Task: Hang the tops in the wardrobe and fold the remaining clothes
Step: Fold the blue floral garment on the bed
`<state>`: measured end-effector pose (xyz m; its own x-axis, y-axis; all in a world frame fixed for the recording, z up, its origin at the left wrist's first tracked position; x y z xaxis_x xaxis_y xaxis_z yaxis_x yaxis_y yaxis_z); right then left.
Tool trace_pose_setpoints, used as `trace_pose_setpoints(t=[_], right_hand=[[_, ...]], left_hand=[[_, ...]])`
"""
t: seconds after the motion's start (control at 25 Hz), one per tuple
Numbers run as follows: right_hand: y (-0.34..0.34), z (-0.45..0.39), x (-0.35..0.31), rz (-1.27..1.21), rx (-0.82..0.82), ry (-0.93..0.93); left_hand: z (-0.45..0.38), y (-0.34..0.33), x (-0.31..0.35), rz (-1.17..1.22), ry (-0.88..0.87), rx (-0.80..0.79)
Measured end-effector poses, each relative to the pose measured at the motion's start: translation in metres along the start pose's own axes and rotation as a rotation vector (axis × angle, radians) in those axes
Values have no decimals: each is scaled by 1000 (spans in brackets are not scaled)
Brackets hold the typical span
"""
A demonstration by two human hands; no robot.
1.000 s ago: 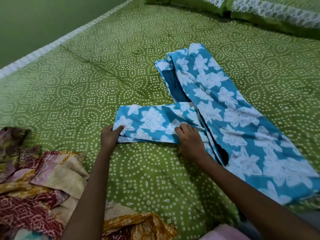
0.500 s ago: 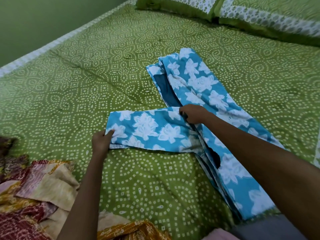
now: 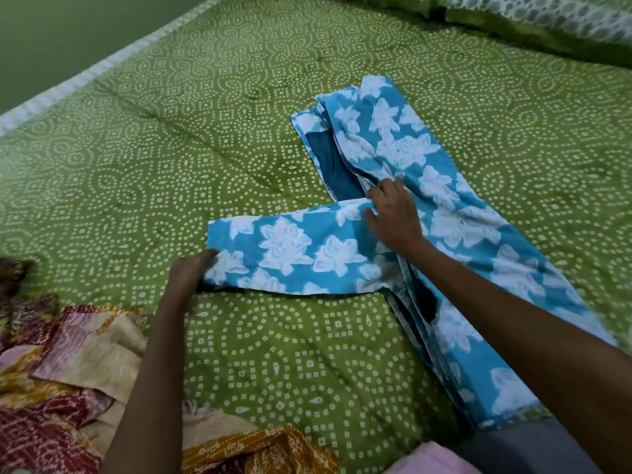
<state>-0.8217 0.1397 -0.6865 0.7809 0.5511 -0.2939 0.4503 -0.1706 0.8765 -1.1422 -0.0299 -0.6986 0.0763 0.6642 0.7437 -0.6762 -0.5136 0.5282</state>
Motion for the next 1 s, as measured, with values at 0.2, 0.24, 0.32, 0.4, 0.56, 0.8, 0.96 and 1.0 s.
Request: trace_pose_setpoints(t=[0.2,0.24,0.32,0.4,0.56,0.8,0.96,1.0], right_hand=[[-18,31,-19,-134,-268,104],[-21,20,-9,-103,-252,-21],[-27,1,5,-90,-327,-185],[-31,-11,10,-81,-404,-214],[-33,-33,14,-59,-405,-193],[-29,-28,11,-179,-254,-277],[-3,44,-6,-367,-148,-148],[5,71,-8,-347,-208,-68]], left_hand=[[-11,2,15,167,121,-141],[-7,3,16,101,100,-133],[5,2,10,6,52,-122],[14,2,0,-19,46,-123],[25,-1,-7,13,16,-36],[25,-4,-6,152,67,22],[20,-5,-3,153,27,75],[21,-8,-5,71,-52,103]])
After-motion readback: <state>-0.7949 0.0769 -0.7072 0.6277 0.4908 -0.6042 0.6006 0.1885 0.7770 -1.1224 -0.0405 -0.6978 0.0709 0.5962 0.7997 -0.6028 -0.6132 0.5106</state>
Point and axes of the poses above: each hand's wrist, its own z-axis away from the middle knuckle, its own y-axis out of the back of the hand, x = y × z, the point moved 2 cm from there along -z, towards the middle knuckle, and after that the axes turned 4 degrees about x, right-handed, at the moved point
